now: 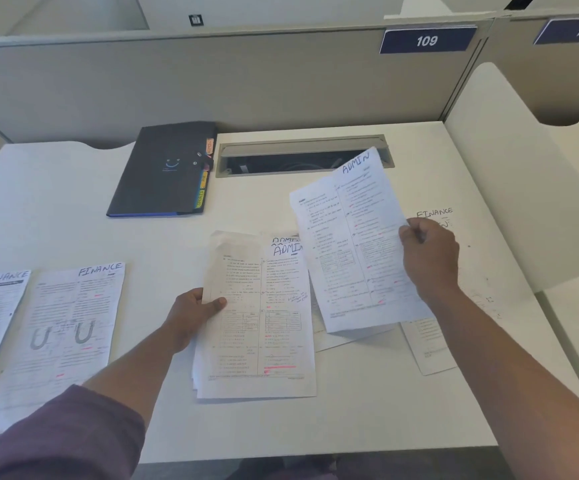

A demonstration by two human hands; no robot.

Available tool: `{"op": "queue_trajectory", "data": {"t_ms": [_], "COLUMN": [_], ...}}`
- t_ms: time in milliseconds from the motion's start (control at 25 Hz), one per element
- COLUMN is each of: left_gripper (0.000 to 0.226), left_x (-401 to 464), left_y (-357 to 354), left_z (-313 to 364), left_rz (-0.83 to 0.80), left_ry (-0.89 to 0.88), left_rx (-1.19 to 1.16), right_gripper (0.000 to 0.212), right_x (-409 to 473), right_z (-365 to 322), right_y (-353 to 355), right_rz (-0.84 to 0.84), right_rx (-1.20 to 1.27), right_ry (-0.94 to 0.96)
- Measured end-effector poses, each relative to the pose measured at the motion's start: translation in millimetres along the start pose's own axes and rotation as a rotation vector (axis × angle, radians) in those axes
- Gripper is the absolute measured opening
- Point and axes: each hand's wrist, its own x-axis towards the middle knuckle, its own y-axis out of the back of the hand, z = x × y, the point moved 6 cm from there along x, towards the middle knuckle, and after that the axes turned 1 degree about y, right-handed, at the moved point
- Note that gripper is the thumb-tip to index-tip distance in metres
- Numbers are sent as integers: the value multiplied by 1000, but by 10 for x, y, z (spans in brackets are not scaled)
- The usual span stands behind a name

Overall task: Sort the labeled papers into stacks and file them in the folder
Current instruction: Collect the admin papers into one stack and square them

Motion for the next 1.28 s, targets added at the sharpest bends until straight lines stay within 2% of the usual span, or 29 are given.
{"op": "queue_trajectory", "data": {"t_ms": [120,240,440,640,800,960,1120,1280], "left_gripper": [23,25,25,26,29,54,48,46], "left_x": [-8,-17,-32,-57,-72,-98,-60,-22], "left_y": [-9,-8,0,-10,-36,-65,-38,-22], "left_z": [15,17,31,60,73,102,38,14], "left_rz": [3,1,-3,-18,-6,-32,-72,-47], "left_ry": [3,14,26,34,64,65,40,39], "left_rx": [1,9,22,7,-51,-79,-8,31], "right_gripper": [7,9,20,11,13,10,13,13], "right_x": [121,62,-699,-1193,-1313,-1392,-1446,-1245], "right_z": [-82,-41,324,595,586,501,407,542], "right_y": [78,-107,-798,-1138,-1243,-1320,-1333,-1094], "right_rz": [-33,-144,-458,-649,-682,-701,-788,-630], "right_rx": [92,210,202,215,201,125,62,-28], "right_ry": [-37,-166,-459,-623,-610,-481,-312,-246]}}
